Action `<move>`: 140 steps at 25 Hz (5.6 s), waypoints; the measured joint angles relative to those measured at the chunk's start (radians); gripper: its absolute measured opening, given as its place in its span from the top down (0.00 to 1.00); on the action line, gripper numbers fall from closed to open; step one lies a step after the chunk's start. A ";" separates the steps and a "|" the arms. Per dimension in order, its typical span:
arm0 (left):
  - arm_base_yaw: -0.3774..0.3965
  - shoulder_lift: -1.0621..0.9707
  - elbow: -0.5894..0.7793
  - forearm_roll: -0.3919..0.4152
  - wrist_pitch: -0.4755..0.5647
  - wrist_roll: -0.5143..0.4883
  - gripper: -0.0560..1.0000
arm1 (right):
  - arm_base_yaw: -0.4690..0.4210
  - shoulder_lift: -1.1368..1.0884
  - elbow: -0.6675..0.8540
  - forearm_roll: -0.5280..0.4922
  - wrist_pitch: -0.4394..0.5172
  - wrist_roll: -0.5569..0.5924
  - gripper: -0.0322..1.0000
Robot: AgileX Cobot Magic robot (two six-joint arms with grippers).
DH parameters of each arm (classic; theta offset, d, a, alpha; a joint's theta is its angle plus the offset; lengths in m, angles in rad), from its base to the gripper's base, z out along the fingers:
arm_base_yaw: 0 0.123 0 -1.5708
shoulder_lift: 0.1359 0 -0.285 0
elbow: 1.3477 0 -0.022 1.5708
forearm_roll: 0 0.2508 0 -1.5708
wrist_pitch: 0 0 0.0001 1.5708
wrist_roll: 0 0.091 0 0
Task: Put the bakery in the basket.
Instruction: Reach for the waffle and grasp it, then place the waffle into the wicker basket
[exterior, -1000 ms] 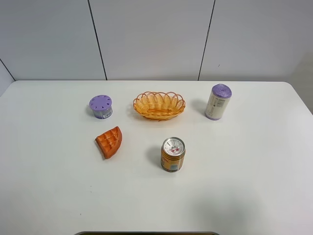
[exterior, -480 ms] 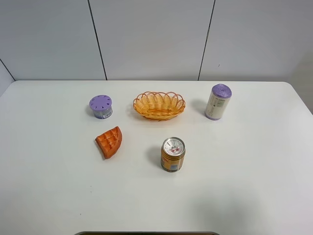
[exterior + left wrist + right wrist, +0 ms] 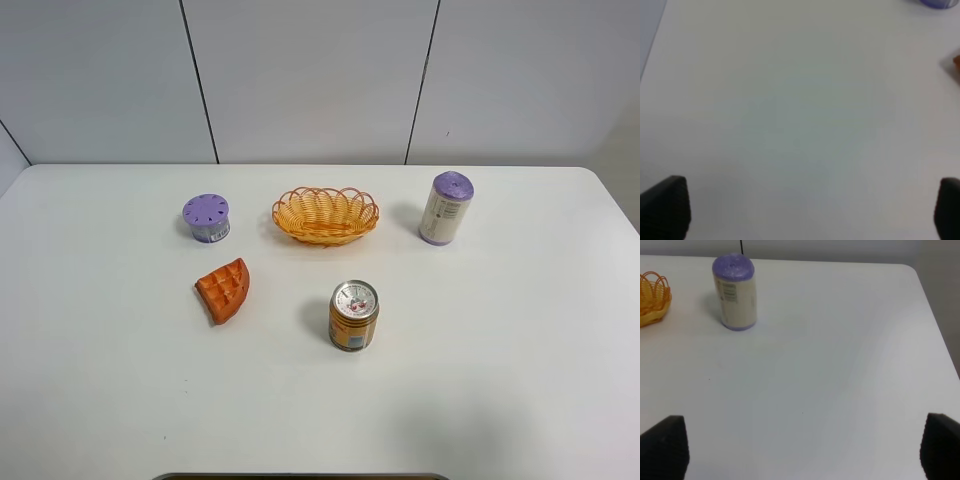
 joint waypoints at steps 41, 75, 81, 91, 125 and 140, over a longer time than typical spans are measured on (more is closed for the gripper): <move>-0.297 1.191 -0.289 -0.377 -0.544 0.223 0.01 | 0.000 0.000 0.000 0.000 0.000 0.000 0.08; -0.441 1.582 -0.510 -0.281 -0.457 0.290 0.01 | 0.000 0.000 0.000 0.000 0.000 0.000 0.08; -0.441 1.643 -0.512 -0.311 -0.474 0.290 0.01 | 0.000 0.000 0.000 0.000 0.000 0.000 0.08; -0.441 1.715 -0.516 -0.319 -0.529 0.307 0.01 | 0.000 0.000 0.000 0.000 0.000 0.000 0.08; -0.441 1.655 -0.519 -0.349 -0.492 0.292 0.28 | 0.000 0.000 0.000 0.000 0.000 0.000 0.08; -0.455 1.537 -0.690 -0.348 -0.402 0.285 0.28 | 0.000 0.000 0.000 0.000 0.000 0.000 0.08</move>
